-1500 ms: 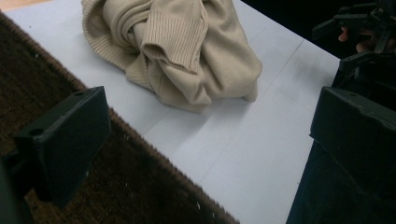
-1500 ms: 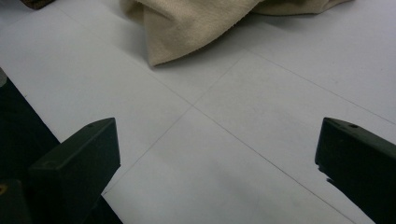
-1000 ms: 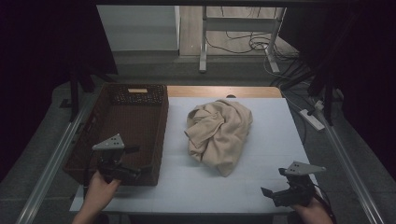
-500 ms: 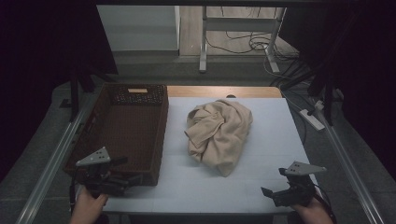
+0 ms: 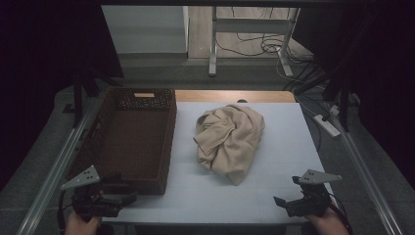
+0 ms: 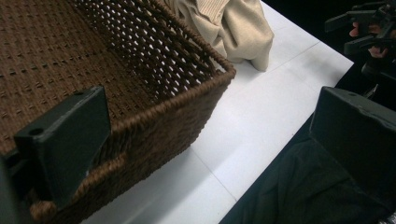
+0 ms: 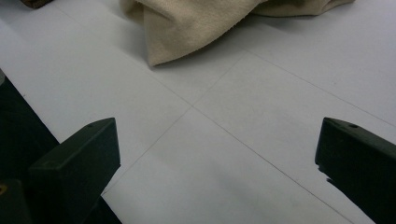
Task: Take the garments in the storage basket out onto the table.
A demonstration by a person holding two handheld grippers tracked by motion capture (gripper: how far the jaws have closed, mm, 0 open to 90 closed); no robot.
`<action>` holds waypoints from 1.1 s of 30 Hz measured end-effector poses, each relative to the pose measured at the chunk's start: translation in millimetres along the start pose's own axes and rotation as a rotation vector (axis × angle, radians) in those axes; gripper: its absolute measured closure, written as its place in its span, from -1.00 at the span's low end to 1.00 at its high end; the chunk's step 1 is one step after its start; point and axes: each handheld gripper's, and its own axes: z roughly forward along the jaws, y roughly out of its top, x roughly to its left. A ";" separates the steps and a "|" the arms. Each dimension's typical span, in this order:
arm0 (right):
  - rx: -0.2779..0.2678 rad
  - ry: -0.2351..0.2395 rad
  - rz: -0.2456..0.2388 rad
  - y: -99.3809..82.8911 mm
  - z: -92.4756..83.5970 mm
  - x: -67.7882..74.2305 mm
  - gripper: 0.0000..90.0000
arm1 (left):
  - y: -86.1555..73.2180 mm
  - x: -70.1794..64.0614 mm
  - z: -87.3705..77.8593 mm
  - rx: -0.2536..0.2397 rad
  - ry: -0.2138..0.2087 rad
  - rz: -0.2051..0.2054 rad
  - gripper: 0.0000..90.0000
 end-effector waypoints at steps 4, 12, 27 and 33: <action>0.000 0.001 0.000 0.0 -0.1 -0.1 -0.99 | -6.7 -0.9 -2.7 0.016 0.030 0.000 -1.00; -0.003 0.000 0.000 -0.1 -0.6 -0.3 -0.99 | -20.5 5.3 -9.2 0.017 0.047 -0.034 -1.00; -0.008 -0.001 -0.001 -0.3 -1.1 -0.6 -0.99 | -36.6 12.5 -23.7 0.010 0.080 -0.067 -1.00; -0.013 -0.001 0.003 -0.5 -1.2 -0.6 -0.99 | -41.6 16.2 -27.0 0.016 0.082 -0.077 -1.00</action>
